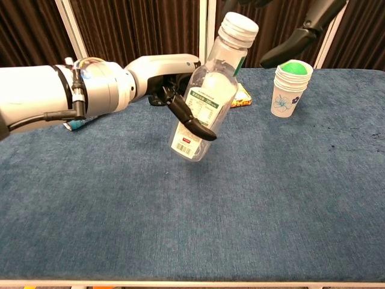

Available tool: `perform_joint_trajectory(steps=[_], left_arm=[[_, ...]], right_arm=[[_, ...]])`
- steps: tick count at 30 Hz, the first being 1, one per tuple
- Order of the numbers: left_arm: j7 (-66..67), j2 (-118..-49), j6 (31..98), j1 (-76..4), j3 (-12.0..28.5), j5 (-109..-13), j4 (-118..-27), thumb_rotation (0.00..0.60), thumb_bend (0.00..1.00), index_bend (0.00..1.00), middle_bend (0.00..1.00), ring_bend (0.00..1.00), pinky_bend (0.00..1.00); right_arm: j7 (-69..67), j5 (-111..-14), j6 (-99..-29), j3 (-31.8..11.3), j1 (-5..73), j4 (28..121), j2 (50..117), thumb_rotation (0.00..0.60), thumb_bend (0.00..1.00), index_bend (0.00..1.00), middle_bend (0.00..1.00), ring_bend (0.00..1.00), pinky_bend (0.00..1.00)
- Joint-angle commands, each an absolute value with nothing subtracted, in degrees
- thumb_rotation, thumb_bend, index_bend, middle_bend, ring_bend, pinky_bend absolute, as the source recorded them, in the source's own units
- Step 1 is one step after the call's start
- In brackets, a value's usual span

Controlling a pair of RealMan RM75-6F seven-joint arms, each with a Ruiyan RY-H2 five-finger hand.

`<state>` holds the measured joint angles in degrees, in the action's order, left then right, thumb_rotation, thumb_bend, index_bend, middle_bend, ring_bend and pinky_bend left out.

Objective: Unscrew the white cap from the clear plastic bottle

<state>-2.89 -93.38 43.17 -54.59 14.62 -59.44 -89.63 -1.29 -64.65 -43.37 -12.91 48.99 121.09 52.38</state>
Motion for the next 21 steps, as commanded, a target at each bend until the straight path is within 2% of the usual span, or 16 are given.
perform_joint_trajectory(steps=[1,21], left_arm=[[-2.9,-93.3,43.1,-54.6,14.6,-59.4,-89.5,0.6,0.09,0.54,0.58,0.48,0.49],[-2.8,-93.8,42.3,-55.3,14.5,-59.0,-88.8,0.6,0.09,0.54,0.58,0.48,0.49]], right_arm=[[-1.1,-65.2,-43.4,-12.6,48.7,121.4,52.1,0.544,0.02,0.26,0.02,0.0,0.0],[-1.3,-67.6,-42.4,-12.5,48.8,122.6,52.0,0.546,0.02,0.26,0.02,0.0,0.0]])
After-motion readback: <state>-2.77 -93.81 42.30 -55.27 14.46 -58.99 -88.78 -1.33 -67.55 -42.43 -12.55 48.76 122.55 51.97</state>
